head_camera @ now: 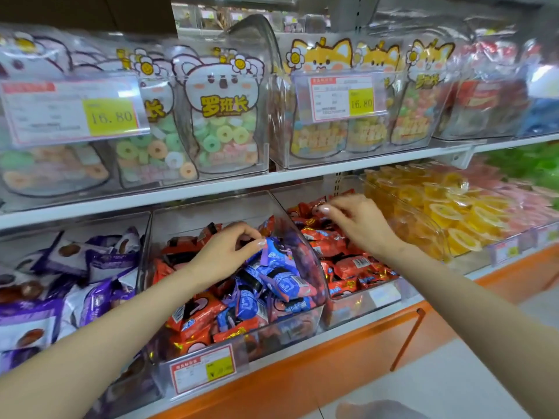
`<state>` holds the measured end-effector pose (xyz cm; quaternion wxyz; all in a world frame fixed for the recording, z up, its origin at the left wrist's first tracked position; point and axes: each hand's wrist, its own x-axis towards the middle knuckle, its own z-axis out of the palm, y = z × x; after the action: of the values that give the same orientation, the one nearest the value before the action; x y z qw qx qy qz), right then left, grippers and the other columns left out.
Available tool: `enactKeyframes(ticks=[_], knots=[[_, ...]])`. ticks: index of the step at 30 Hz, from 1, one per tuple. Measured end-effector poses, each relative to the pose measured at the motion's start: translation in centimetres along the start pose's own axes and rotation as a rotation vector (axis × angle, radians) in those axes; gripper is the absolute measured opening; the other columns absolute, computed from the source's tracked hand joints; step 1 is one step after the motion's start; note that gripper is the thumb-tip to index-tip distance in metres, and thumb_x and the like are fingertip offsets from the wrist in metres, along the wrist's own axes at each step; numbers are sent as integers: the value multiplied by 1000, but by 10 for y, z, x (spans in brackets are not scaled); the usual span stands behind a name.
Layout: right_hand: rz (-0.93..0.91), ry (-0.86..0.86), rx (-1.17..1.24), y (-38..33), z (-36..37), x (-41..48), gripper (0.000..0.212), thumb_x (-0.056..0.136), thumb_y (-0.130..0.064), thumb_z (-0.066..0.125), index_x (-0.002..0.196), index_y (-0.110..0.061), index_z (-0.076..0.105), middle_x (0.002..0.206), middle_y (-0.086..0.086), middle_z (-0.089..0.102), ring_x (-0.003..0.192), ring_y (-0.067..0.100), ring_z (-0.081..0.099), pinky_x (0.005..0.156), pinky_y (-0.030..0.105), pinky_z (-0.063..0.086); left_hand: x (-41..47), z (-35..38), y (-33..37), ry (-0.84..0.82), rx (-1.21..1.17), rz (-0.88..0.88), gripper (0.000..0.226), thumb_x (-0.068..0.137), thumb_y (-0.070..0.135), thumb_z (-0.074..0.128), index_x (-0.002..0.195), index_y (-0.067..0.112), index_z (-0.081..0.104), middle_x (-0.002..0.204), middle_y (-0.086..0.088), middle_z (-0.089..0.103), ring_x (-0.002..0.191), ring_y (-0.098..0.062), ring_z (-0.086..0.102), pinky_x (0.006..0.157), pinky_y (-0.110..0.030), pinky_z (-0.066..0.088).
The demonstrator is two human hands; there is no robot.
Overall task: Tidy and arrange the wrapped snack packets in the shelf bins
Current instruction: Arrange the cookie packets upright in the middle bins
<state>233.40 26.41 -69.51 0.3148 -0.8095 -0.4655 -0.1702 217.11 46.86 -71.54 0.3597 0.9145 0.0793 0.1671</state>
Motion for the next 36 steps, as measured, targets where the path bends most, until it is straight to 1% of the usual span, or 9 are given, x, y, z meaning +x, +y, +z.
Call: enactKeyframes(ticks=[7, 10, 15, 17, 20, 22, 24, 30, 36], knots=[[253, -112, -12, 48, -11, -11, 30, 93, -35, 56, 104, -12, 70, 105, 3, 70, 95, 17, 63, 82, 31, 49, 16, 19, 24, 40, 26, 135, 10, 90, 14, 59, 98, 19, 63, 105, 3, 64, 96, -7, 59, 88, -27, 47], [238, -206, 28, 47, 4, -5, 31, 89, -34, 61, 112, -14, 68, 113, 2, 68, 101, 15, 62, 86, 29, 47, 34, 22, 33, 68, 81, 160, 13, 91, 14, 56, 101, 16, 63, 105, 0, 64, 97, -13, 58, 86, -26, 43], [101, -576, 56, 36, 44, 15, 48, 90, -32, 61, 135, -20, 51, 140, 2, 50, 129, 18, 46, 109, 35, 35, 59, 29, 32, 58, 202, 145, 22, 91, 18, 56, 112, 13, 60, 117, -6, 58, 108, -20, 54, 80, -23, 36], [151, -625, 93, 37, 46, 17, 38, 92, -33, 58, 127, -20, 59, 133, 1, 57, 123, 17, 50, 106, 33, 37, 63, 33, 26, -11, 263, 149, 27, 91, 29, 58, 115, 19, 60, 121, -2, 58, 112, -19, 53, 91, -28, 40], [244, -566, 190, 46, 37, 14, 29, 91, -38, 57, 90, -12, 69, 88, 3, 66, 84, 13, 58, 80, 29, 43, 63, 34, 18, -82, 352, 141, 44, 84, 53, 52, 116, 25, 61, 122, 3, 58, 114, -17, 53, 96, -37, 42], [258, -550, 144, 52, 32, 14, 39, 91, -40, 57, 71, -6, 58, 66, 3, 51, 63, 12, 46, 63, 27, 36, 62, 34, 15, -81, 343, 159, 45, 83, 55, 53, 115, 25, 62, 120, 3, 59, 113, -17, 54, 96, -36, 42], [272, -558, 36, 53, 36, 17, 38, 89, -41, 60, 69, -10, 58, 64, 1, 51, 63, 14, 47, 60, 27, 35, 63, 34, 13, -72, 333, 177, 37, 85, 47, 61, 114, 24, 63, 119, 3, 60, 112, -17, 54, 96, -35, 42], [336, -642, -185, 38, 74, 40, 47, 81, -54, 63, 106, -15, 69, 106, 6, 68, 100, 25, 62, 77, 28, 44, 63, 35, 14, -74, 307, 200, 58, 74, 62, 48, 111, 21, 66, 113, 3, 62, 106, -15, 58, 86, -22, 40], [394, -816, 83, 45, 80, 48, 52, 85, -18, 68, 134, -12, 52, 130, 7, 57, 119, 23, 53, 88, 22, 39, 63, 34, 15, -73, 276, 198, 65, 73, 64, 41, 111, 18, 67, 112, 1, 64, 104, -14, 59, 85, -21, 39]])
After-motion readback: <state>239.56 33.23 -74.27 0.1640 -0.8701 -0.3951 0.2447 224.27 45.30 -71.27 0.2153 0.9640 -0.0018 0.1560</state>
